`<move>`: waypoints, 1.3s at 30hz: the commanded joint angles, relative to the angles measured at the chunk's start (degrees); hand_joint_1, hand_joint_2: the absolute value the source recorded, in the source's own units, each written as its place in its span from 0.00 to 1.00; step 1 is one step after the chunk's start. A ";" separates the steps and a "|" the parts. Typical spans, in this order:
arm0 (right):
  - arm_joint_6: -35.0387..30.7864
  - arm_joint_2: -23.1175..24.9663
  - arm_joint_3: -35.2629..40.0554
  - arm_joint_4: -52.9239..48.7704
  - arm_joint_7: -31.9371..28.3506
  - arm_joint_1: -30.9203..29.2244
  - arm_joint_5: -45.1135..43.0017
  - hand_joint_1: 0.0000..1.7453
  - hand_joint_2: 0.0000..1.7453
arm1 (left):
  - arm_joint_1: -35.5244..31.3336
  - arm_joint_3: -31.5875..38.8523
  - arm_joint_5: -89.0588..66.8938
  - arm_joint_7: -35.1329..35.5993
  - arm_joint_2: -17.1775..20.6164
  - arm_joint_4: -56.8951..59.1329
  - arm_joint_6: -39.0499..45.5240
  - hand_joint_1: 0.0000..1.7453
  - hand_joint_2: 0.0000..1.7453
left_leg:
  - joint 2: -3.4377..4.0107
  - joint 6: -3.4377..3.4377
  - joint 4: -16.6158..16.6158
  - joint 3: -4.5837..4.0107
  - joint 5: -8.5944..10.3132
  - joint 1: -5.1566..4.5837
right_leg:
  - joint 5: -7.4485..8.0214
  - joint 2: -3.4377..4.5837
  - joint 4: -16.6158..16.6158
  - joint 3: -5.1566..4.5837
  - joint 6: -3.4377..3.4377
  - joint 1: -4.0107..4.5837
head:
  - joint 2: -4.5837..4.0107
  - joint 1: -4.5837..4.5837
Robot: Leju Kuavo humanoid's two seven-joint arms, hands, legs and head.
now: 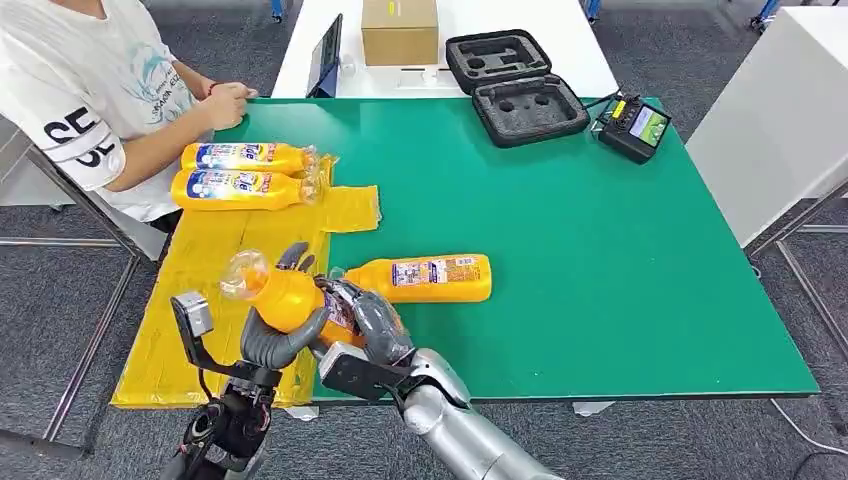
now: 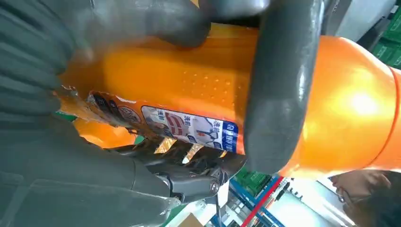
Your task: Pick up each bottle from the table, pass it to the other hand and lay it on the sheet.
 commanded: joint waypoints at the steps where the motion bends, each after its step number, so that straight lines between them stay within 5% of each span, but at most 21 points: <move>1: 0.83 -0.88 2.01 3.14 0.26 -0.40 1.24 1.00 1.00 | -3.80 -1.88 -0.78 -0.79 -0.65 2.35 0.53 1.00 1.00 | -0.23 -0.05 -0.02 0.20 -0.06 0.06 | -0.11 -0.17 -0.04 0.27 -0.05 0.05 | 0.00 0.00; 2: 0.44 -0.90 1.85 3.12 0.07 -0.48 1.34 0.98 1.00 | -3.79 -1.76 -1.01 -0.86 -0.60 2.31 0.80 1.00 1.00 | -0.20 -0.04 -0.02 0.15 -0.04 0.05 | -0.09 -0.16 -0.04 0.22 -0.04 0.05 | 0.00 0.00; 3: 0.31 -0.80 1.69 2.97 -0.27 -0.36 1.19 0.84 1.00 | -3.80 -1.81 -1.05 -0.87 -0.66 2.29 0.83 1.00 1.00 | -0.25 -0.07 0.00 0.28 -0.11 0.09 | -0.16 -0.19 -0.04 0.37 -0.06 0.07 | 0.00 0.00; 4: -0.19 -0.73 1.37 2.67 -0.80 -0.26 1.03 0.19 1.00 | -3.84 -1.80 -1.20 -0.93 -0.62 2.26 0.93 1.00 1.00 | -0.23 -0.06 -0.02 0.23 -0.07 0.06 | -0.13 -0.18 -0.04 0.30 -0.05 0.06 | 0.00 -0.02; 5: -0.53 -0.66 1.13 2.33 -0.98 -0.15 0.90 0.00 1.00 | -3.87 -1.80 -1.24 -0.94 -0.57 2.21 0.95 1.00 1.00 | -0.17 -0.04 -0.02 0.11 -0.02 0.04 | -0.07 -0.14 -0.04 0.17 -0.03 0.04 | 0.00 0.00; 8: -1.68 -0.62 0.53 0.81 -1.33 0.21 0.48 0.00 1.00 | -4.04 -1.07 -1.33 -1.30 -0.76 2.26 2.07 1.00 1.00 | -0.18 -0.04 -0.02 0.14 -0.04 0.03 | -0.08 -0.14 -0.03 0.19 -0.03 0.02 | 0.00 0.00; 9: -2.07 -0.66 0.15 -0.34 -1.51 0.31 0.06 0.00 0.00 | -4.37 -0.56 -1.69 -1.82 -0.87 2.36 3.12 1.00 1.00 | -0.19 -0.07 0.01 0.27 -0.12 0.06 | -0.15 -0.12 -0.01 0.33 -0.06 0.05 | 0.00 0.00; 19: -18.45 -6.42 1.82 -34.98 -2.71 9.82 7.46 0.00 0.00 | -5.84 4.29 -15.58 -12.26 -0.51 0.79 21.48 1.00 1.00 | -0.17 -0.03 0.03 0.03 -0.03 0.03 | -0.07 -0.11 0.01 0.10 -0.02 0.02 | 0.00 0.04; 23: -18.45 -5.32 -1.01 -41.35 -3.35 12.51 12.39 0.00 0.00 | -5.94 5.42 -15.81 -12.26 -0.58 0.58 22.89 1.00 1.00 | -0.04 -0.09 0.04 0.15 -0.16 0.05 | -0.12 0.05 0.05 0.19 -0.07 0.05 | 0.00 -0.04; 26: -18.45 -4.30 -1.70 -50.05 -3.35 14.99 18.06 0.00 0.00 | -5.45 9.13 -23.33 -12.26 -1.45 -3.04 29.70 0.74 1.00 | -0.33 -0.13 0.09 0.08 -0.14 0.05 | -0.23 -0.20 0.10 0.16 -0.08 0.03 | 0.00 0.00; 28: -18.45 -3.80 -0.87 -51.56 -3.35 15.35 20.71 0.00 0.00 | -4.42 11.16 -24.45 -12.26 -1.43 -4.33 31.24 0.69 1.00 | -0.04 -0.11 0.09 0.05 -0.17 0.11 | -0.19 0.08 0.05 0.09 -0.04 0.05 | 0.00 0.00; 29: -18.45 -3.80 -0.87 -51.56 -3.35 15.35 20.71 0.00 0.00 | -4.42 11.16 -24.45 -12.26 -1.43 -4.33 31.24 0.69 1.00 | 0.02 -0.10 0.03 0.07 -0.15 0.08 | -0.14 0.14 0.04 0.09 -0.02 0.03 | 0.00 -0.02; 31: -18.45 -3.48 -0.18 -50.72 -3.35 14.79 19.83 0.00 0.00 | -4.02 11.71 -26.74 -12.26 -1.39 -5.38 33.01 0.94 1.00 | 0.01 -0.12 0.01 0.15 -0.18 0.09 | -0.16 0.14 0.01 0.18 -0.03 0.04 | 0.00 0.00; 33: -18.45 -3.48 -0.01 -50.06 -3.35 14.23 18.87 0.00 0.00 | -3.98 11.47 -28.91 -12.26 -1.06 -6.51 35.00 1.00 1.00 | 0.01 -0.13 0.03 0.20 -0.19 0.13 | -0.18 0.15 0.00 0.22 -0.04 0.07 | 0.00 0.00; 39: -18.45 -3.92 0.12 -48.40 -3.35 13.29 16.21 0.00 0.00 | -11.07 6.43 -47.86 -11.33 5.21 6.17 43.91 1.00 1.00 | -0.11 -0.13 -0.01 0.26 -0.15 0.11 | -0.20 0.04 0.00 0.32 -0.06 0.04 | 0.00 0.02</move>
